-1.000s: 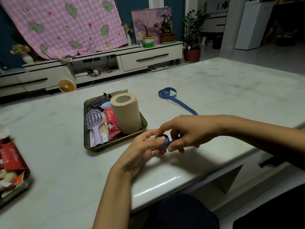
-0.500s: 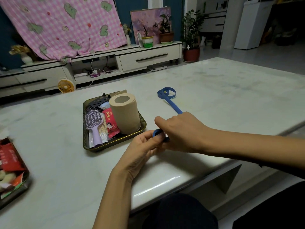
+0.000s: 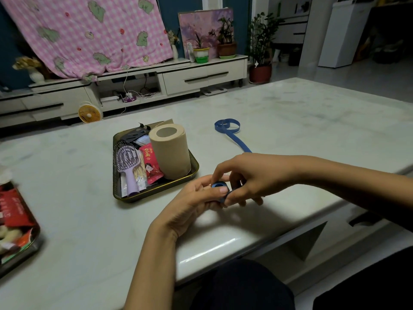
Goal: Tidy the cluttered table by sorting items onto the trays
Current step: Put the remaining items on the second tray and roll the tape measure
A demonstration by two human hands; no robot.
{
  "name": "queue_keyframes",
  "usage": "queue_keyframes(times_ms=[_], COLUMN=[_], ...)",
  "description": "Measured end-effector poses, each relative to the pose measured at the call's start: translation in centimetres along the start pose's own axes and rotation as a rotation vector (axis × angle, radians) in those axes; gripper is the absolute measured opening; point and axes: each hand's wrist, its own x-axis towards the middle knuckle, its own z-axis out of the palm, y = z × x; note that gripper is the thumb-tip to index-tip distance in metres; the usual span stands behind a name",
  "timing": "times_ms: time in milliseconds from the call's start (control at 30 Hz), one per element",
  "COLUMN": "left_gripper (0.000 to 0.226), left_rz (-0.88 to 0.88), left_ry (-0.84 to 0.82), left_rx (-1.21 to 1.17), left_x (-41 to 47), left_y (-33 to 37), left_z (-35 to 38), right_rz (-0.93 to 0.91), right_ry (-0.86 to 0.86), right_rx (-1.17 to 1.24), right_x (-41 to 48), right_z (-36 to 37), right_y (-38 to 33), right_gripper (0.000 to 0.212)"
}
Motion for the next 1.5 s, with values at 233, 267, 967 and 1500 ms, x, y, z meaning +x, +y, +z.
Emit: queue_keyframes(times_ms=[233, 267, 967, 1500], left_gripper=[0.027, 0.029, 0.033, 0.047], left_rz=[0.001, 0.011, -0.03, -0.027], left_ry=[0.11, 0.125, 0.118, 0.037], left_rx=[-0.128, -0.134, -0.122, -0.095], left_x=[0.3, 0.3, 0.1, 0.0], left_y=[-0.2, -0.2, 0.3, 0.1], left_z=[0.1, 0.1, 0.3, 0.0], right_rz=[-0.038, -0.049, -0.014, -0.014], right_ry=[0.464, 0.482, 0.304, -0.008], right_rx=[-0.573, -0.652, -0.284, -0.045], right_x=[0.4, 0.6, 0.2, 0.0], right_z=[1.7, 2.0, 0.8, 0.0], right_y=[-0.1, 0.0, 0.0, 0.3], right_gripper=[0.029, 0.031, 0.031, 0.031])
